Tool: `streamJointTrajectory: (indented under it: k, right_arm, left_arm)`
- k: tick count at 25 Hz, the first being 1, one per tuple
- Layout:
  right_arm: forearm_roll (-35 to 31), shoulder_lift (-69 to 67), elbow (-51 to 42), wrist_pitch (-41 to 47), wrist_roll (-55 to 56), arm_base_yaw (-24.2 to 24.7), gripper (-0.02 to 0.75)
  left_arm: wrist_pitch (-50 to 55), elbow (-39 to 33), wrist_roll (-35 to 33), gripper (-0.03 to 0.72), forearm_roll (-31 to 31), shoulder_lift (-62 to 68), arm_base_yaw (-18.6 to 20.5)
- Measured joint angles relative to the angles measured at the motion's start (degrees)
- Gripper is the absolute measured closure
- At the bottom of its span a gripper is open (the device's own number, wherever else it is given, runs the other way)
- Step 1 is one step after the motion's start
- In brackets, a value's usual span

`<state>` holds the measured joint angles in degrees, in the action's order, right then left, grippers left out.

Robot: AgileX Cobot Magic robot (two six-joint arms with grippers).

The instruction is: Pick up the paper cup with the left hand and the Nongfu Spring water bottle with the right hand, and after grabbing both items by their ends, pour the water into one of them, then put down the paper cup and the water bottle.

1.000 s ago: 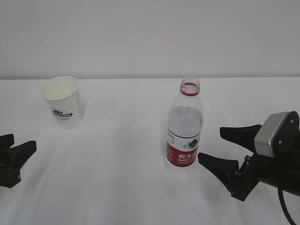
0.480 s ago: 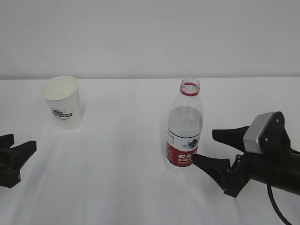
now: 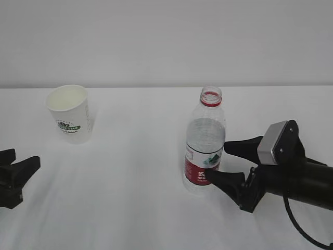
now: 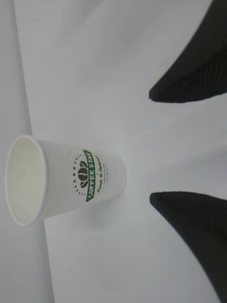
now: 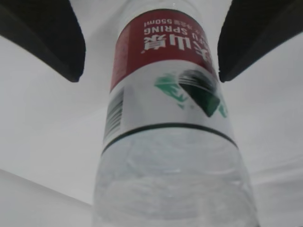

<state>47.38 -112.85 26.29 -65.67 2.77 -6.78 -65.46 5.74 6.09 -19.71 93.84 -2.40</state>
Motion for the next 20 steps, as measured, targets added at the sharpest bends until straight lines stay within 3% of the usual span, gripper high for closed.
streamJointTrajectory:
  k: [20]
  right_arm:
    - [6.9,-7.4,9.8,-0.1,3.0,0.0,0.095]
  left_arm:
    - [0.0,0.0,0.0,0.253,1.8,0.0,0.0]
